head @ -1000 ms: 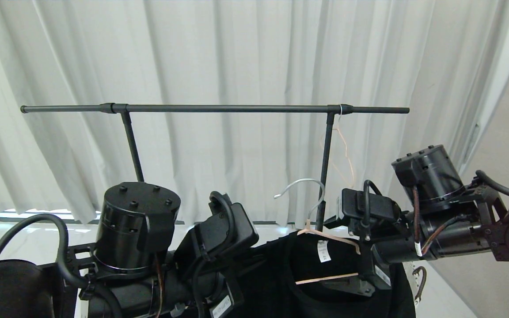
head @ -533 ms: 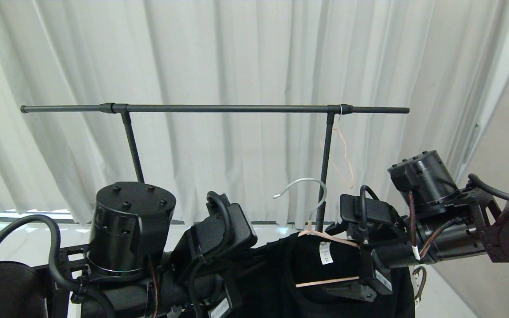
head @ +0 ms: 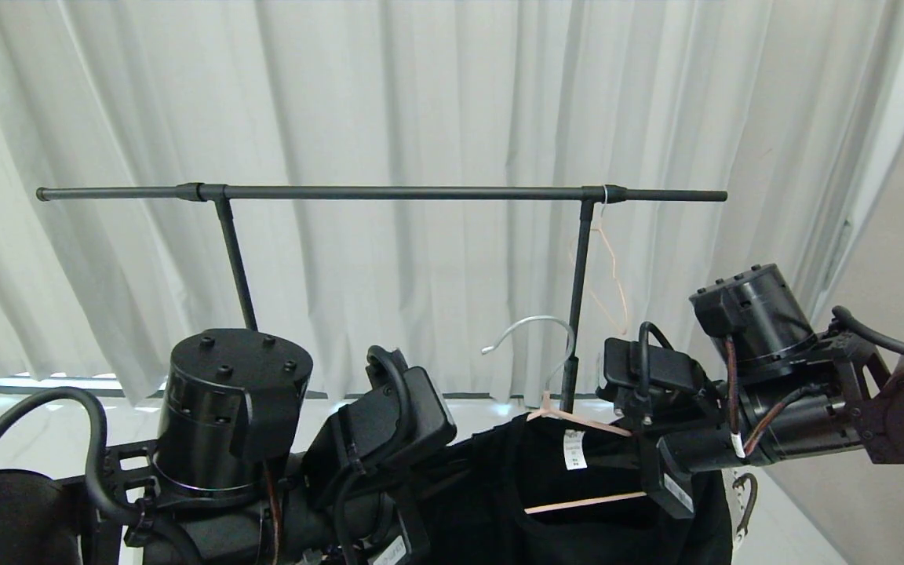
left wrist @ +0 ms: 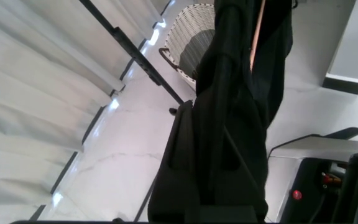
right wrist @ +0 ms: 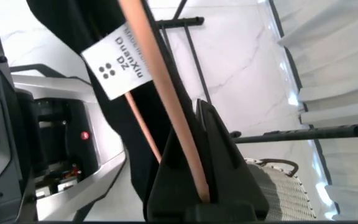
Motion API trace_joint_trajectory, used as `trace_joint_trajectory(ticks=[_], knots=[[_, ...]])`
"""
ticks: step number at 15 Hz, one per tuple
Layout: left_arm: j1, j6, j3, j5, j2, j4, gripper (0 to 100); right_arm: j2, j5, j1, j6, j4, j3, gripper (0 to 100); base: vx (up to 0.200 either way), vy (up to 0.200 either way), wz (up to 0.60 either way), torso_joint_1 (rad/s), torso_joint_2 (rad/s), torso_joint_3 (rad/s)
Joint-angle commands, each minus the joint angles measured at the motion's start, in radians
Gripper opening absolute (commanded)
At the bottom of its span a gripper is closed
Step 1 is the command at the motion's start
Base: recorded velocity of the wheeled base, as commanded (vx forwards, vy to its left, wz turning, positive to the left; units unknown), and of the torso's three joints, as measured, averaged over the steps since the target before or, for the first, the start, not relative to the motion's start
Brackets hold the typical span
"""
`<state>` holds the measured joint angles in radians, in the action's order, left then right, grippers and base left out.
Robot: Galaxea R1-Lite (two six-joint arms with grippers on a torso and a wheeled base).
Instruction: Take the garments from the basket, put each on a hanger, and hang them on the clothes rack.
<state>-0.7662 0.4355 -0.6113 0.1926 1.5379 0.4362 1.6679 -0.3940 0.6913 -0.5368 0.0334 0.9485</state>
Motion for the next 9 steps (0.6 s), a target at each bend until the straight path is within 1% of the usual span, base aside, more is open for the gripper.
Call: trace_joint_trajectory(ticks=[1,3,4,6,9], knots=[[-0.002,0.002,0.001,-0.004,0.002,-0.001,0,-0.004,0.000,-0.001,0.000,-0.013,-0.002,0,0.000,0.000,0.00,0.000,0.00,0.000],[-0.010,-0.001,-0.002,-0.015,0.005,-0.001,0,-0.011,0.000,-0.001,-0.003,-0.041,-0.002,0,0.000,0.000,0.00,0.000,0.00,0.000],[-0.012,-0.004,-0.002,-0.015,0.005,-0.001,100,-0.019,0.000,-0.001,-0.006,-0.058,-0.002,0,0.000,0.000,0.00,0.000,0.00,0.000],[-0.010,-0.008,-0.002,-0.015,0.005,-0.001,100,-0.030,0.000,-0.001,-0.011,-0.075,-0.004,0,0.000,0.000,0.00,0.000,0.00,0.000],[0.048,-0.015,0.004,-0.021,-0.022,0.001,100,-0.065,-0.003,-0.079,-0.109,-0.086,-0.005,0,0.000,0.000,0.00,0.000,0.00,0.000]])
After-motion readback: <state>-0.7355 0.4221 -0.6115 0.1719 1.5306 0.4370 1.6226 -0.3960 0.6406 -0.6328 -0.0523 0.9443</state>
